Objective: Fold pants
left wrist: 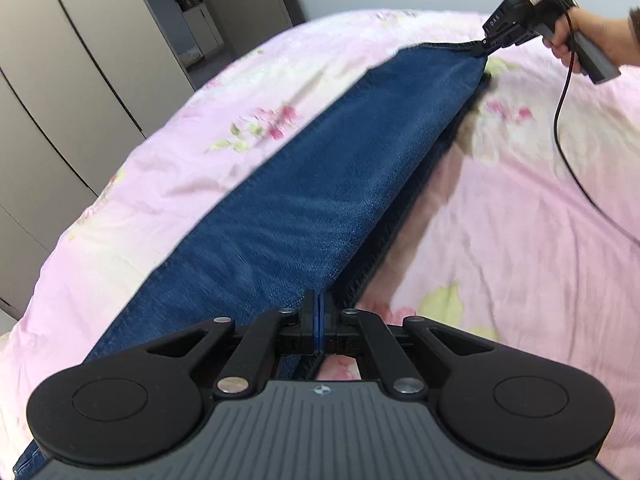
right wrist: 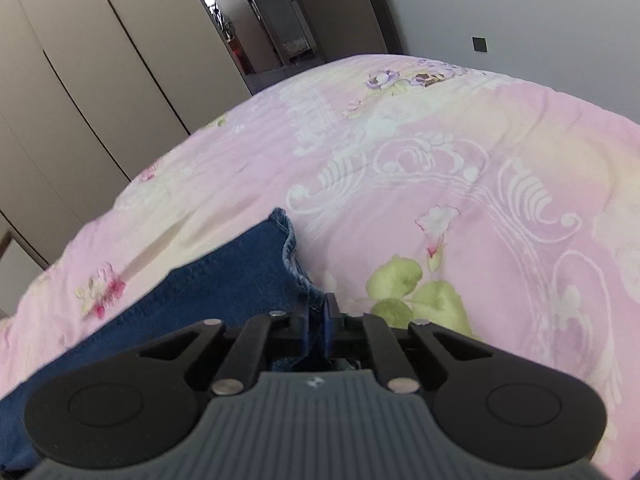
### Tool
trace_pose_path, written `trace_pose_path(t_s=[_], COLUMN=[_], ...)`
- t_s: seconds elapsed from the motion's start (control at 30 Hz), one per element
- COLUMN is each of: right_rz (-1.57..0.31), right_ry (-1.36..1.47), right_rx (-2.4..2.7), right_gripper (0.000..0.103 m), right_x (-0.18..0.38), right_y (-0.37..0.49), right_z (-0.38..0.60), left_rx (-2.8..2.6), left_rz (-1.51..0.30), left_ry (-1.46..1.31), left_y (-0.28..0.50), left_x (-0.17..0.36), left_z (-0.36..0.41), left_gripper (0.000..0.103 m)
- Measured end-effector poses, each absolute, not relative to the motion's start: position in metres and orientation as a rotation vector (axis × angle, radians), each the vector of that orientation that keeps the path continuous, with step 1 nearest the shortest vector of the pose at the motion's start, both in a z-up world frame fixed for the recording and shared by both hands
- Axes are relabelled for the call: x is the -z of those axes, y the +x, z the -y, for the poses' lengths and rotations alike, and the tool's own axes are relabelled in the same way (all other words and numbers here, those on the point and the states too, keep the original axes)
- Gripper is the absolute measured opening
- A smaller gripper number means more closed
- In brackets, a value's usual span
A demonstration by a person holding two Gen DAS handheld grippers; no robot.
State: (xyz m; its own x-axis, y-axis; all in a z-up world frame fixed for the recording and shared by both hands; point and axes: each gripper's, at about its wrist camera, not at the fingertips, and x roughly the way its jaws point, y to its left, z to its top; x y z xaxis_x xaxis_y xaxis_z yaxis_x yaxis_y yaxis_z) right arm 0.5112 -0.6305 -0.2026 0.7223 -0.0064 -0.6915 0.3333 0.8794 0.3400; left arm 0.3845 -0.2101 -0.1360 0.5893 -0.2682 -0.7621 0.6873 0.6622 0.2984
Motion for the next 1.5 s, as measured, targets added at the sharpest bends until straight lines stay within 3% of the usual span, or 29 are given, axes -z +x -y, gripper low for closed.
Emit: trace_pose_path(t_s=[0.13, 0.2, 0.27, 0.3, 0.47, 0.63, 0.8, 0.87, 1.07, 1.3, 1.43, 1.5], right_rz=[-0.780, -0.794, -0.789, -0.785, -0.802, -0.806, -0.809, -0.800, -0.746, -0.733, -0.722, -0.707], right_ry=[0.447, 0.460, 0.450, 0.426, 0.366, 0.455, 0.553, 0.613, 0.838, 0.875, 0.887, 0.906], right_rx=[0.231, 0.263, 0.289, 0.302, 0.276, 0.198, 0.129, 0.124, 0.189, 0.250, 0.289, 0.298], right_gripper=[0.003, 0.009, 0.022, 0.028, 0.030, 0.034, 0.045, 0.049, 0.050, 0.060, 0.057, 0.051], right_x=[0.227, 0.233, 0.230, 0.226, 0.207, 0.204, 0.209, 0.212, 0.227, 0.237, 0.247, 0.252], right_y=[0.503, 0.504, 0.500, 0.497, 0.478, 0.452, 0.428, 0.421, 0.421, 0.446, 0.461, 0.466], right_z=[0.628, 0.628, 0.627, 0.624, 0.602, 0.563, 0.521, 0.511, 0.506, 0.500, 0.505, 0.511], left_rx=[0.598, 0.594, 0.587, 0.580, 0.463, 0.230, -0.045, -0.155, -0.392, -0.445, -0.451, -0.453], left_rz=[-0.811, -0.809, -0.817, -0.818, -0.826, -0.811, -0.786, -0.750, -0.669, -0.650, -0.620, -0.615], left_ry=[0.589, 0.541, 0.491, 0.467, 0.314, 0.069, -0.185, -0.313, -0.622, -0.895, -0.963, -0.956], left_y=[0.390, 0.386, 0.379, 0.374, 0.347, 0.320, 0.299, 0.290, 0.276, 0.281, 0.288, 0.294], left_x=[0.148, 0.144, 0.136, 0.131, 0.112, 0.098, 0.089, 0.089, 0.116, 0.164, 0.180, 0.185], left_z=[0.210, 0.200, 0.185, 0.176, 0.108, 0.008, -0.107, -0.154, -0.263, -0.314, -0.323, -0.323], left_gripper=[0.002, 0.017, 0.032, 0.035, 0.043, 0.049, 0.051, 0.056, 0.059, 0.068, 0.068, 0.068])
